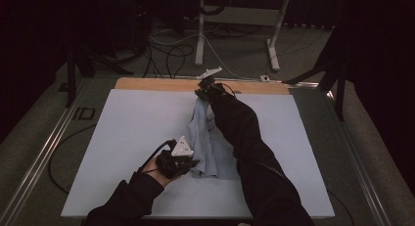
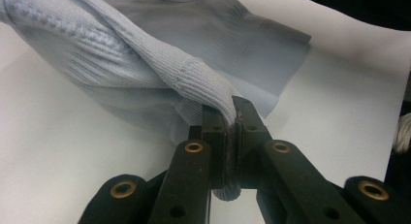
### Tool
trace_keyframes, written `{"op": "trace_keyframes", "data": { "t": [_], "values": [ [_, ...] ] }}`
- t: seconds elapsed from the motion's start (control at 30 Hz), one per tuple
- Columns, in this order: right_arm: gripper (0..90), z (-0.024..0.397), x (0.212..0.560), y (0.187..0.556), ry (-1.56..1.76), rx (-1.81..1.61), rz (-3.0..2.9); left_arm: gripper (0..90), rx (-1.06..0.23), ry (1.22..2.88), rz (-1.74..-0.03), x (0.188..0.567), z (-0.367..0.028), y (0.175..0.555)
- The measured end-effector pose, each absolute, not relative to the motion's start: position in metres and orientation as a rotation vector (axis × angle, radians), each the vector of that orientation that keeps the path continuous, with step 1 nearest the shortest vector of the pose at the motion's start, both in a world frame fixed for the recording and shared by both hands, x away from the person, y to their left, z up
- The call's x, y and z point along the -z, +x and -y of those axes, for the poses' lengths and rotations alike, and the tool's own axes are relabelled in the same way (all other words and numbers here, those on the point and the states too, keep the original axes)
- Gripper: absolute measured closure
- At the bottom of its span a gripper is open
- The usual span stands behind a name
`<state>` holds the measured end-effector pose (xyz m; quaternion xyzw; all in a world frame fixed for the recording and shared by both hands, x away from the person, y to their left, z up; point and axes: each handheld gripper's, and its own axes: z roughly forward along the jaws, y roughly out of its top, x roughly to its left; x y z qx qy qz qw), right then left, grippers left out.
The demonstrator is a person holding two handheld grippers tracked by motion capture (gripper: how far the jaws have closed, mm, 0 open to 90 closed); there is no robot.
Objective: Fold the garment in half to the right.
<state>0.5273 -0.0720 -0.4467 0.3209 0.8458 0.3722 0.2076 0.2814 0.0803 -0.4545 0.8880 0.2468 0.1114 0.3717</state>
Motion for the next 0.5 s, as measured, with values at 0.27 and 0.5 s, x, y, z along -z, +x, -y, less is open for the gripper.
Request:
{"op": "trace_keyframes", "data": {
  "t": [0.27,0.5],
  "values": [
    [86.5,0.090,0.448,0.525,0.918,-1.048,-2.340,87.4,-0.276,2.293,-0.602,0.453,-0.066,0.284],
    [86.5,0.105,0.448,0.525,0.935,-1.057,-2.335,87.4,-0.270,2.309,-0.579,0.451,-0.053,0.287]
  ]
}}
